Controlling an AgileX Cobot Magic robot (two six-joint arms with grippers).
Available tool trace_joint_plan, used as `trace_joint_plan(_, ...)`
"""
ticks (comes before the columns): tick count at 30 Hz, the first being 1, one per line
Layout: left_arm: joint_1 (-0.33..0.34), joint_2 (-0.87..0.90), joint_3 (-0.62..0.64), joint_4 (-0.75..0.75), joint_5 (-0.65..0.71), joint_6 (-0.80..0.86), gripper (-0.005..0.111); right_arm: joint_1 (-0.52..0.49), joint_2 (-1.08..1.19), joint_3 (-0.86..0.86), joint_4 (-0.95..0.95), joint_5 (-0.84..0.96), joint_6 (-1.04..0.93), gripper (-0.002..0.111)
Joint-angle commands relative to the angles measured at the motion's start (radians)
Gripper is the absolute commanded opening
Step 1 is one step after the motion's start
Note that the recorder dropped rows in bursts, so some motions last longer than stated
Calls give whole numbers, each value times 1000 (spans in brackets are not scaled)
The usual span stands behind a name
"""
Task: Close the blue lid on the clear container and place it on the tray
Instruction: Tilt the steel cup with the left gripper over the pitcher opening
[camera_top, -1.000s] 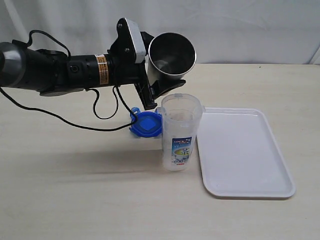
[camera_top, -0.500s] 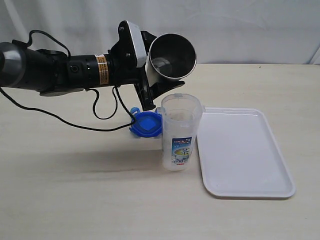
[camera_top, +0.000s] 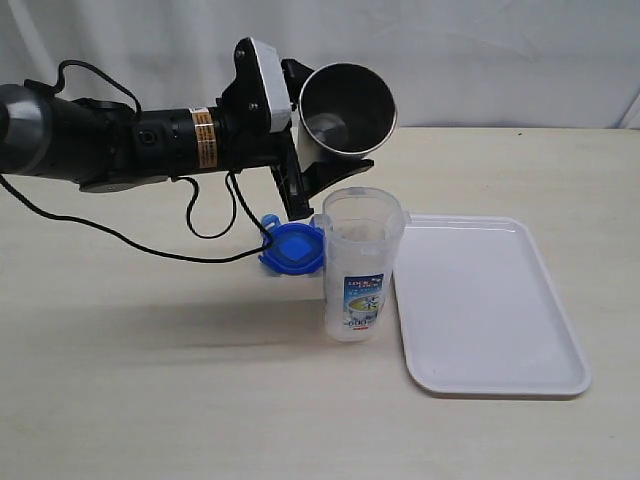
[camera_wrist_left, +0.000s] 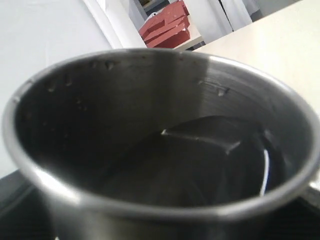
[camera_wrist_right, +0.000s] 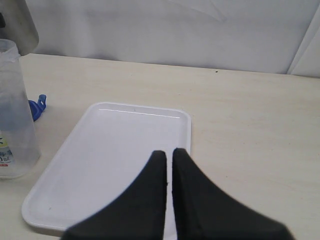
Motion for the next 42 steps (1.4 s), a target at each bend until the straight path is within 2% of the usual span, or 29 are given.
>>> trace_joint_plan(1, -3, -27, -19, -39, -95, -34, 0, -4, -6, 1, 1, -9, -6, 4)
trace_joint_plan(12, -3, -27, -19, 18, -113, 51, 0, -4, -6, 1, 1, -9, -6, 4)
trace_joint_plan(20, -3, -27, -19, 14, -104, 139, 0, -4, -6, 1, 1, -9, -6, 4)
trace_joint_plan(42, -3, -27, -19, 14, -104, 239, 0, -4, -6, 1, 1, -9, -6, 4)
